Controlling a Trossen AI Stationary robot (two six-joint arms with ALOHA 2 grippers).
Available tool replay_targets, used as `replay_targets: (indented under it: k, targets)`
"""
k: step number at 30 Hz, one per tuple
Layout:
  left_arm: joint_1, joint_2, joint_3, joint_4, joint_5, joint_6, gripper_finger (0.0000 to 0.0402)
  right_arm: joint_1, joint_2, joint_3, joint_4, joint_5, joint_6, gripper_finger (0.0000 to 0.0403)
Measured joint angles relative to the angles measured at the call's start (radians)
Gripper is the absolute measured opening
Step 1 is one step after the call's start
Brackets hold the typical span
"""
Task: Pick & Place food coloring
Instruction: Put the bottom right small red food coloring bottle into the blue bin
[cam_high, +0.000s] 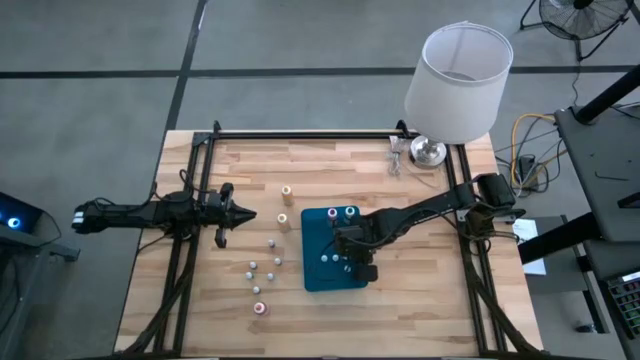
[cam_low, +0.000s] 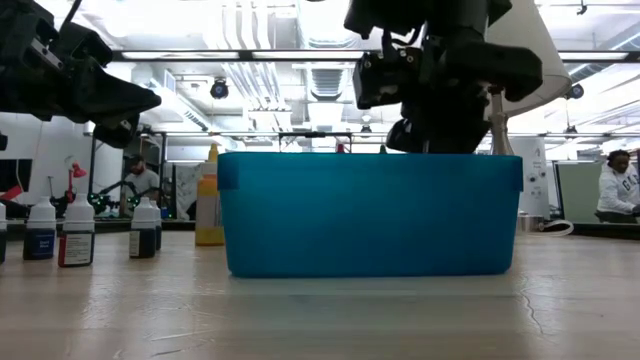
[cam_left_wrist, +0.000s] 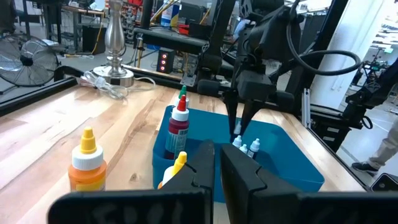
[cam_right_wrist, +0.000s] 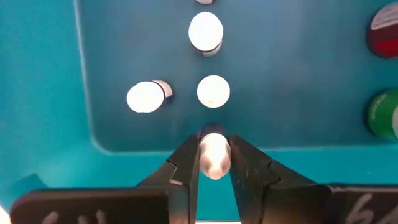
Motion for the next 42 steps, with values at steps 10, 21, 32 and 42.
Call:
replay_targets:
  k: [10,21,32,42]
  targets:
    - [0.0,0.0,0.0,0.0,0.0,0.0,0.0,0.0,0.002,-0.042,0.056,0.0,-0.011,0.0059]
    - [0.0,0.0,0.0,0.0,0.0,0.0,0.0,0.0,0.0,-0.03,0.032,-0.004,-0.022,0.0059]
    - [0.0,0.0,0.0,0.0,0.0,0.0,0.0,0.0,-0.001,-0.03,0.003,-0.004,-0.098,0.0059]
    - [0.0,0.0,0.0,0.0,0.0,0.0,0.0,0.0,-0.003,-0.017,-0.019,-0.005,-0.121,0.0059]
